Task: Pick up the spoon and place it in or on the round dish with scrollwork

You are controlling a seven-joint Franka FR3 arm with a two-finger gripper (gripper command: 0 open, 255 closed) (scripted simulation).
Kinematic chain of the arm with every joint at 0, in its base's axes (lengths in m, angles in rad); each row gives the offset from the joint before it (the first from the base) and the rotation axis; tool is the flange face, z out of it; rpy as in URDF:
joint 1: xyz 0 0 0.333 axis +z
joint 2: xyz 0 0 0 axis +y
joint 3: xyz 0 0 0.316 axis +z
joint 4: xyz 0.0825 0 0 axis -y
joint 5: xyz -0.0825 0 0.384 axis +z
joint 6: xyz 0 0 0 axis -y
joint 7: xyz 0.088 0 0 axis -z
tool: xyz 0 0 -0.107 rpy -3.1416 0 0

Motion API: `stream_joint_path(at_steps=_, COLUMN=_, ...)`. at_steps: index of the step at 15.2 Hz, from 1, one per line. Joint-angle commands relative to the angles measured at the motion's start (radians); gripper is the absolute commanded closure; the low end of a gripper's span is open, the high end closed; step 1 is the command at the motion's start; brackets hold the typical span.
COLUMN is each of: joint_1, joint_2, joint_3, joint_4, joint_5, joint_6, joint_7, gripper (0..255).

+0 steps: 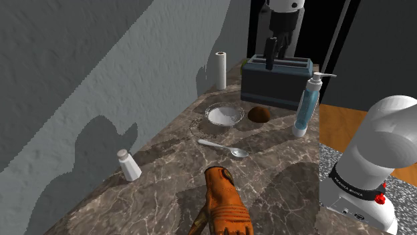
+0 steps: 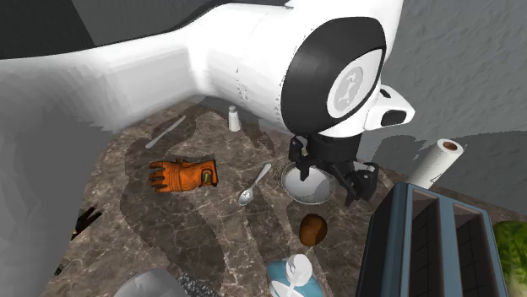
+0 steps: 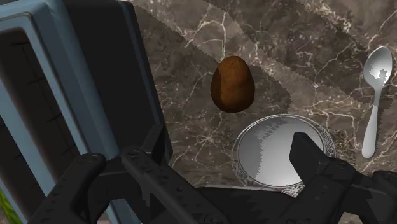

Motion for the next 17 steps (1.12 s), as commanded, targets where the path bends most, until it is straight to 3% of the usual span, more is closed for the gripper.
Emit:
stream_joint_path(at_steps=1, joint_1=0.0, joint_2=0.0, joint_3=0.0, joint_4=0.0, joint_5=0.0, joint_6=0.0, joint_7=0.0, gripper=0)
stream_joint_path(at_steps=9, joint_1=0.071, joint_2=-0.006, joint_3=0.079, joint_4=-0.201, joint_5=0.121, joint_6=0.244, joint_7=0.105, gripper=0)
stream_joint_path(at_steps=17, joint_1=0.159, joint_2=0.095, joint_3=0.18, joint_4=-0.323, joint_5=0.245, joint_6=0.533, joint_7=0.204, gripper=0)
